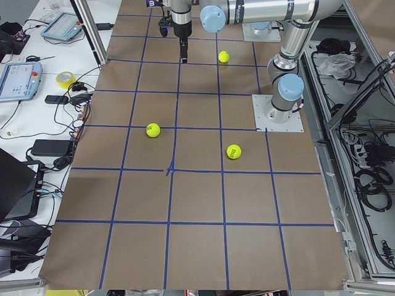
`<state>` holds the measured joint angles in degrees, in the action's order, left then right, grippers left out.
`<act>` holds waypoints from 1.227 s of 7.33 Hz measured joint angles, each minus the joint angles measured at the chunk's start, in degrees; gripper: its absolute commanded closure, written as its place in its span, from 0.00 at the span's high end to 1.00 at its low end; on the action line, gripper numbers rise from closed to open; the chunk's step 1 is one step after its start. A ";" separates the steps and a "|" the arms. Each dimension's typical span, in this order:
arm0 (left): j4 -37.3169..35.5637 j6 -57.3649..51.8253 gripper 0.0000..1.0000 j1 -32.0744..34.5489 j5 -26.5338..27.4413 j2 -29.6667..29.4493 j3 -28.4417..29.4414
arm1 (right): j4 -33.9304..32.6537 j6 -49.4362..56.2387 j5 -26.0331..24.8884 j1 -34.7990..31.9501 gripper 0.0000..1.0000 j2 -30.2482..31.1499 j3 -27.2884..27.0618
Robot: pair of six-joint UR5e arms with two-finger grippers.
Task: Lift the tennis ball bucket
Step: 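Carry the can with the right gripper toward the table center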
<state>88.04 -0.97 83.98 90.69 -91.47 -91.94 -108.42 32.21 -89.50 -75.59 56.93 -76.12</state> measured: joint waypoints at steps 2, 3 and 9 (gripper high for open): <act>0.03 -0.31 1.00 -3.67 -0.10 0.26 0.49 | -0.21 5.03 6.31 -8.67 0.73 0.84 -0.13; -0.07 -0.73 1.00 -5.74 -0.38 0.32 0.62 | -1.78 6.52 7.84 -13.21 0.73 0.70 -0.16; -0.58 -8.60 1.00 -11.25 -0.65 0.85 0.06 | -12.49 26.43 3.73 -33.52 0.75 -2.32 -0.58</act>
<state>87.46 -9.57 72.73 90.04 -90.62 -91.88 -120.91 58.64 -85.77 -109.11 54.61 -76.70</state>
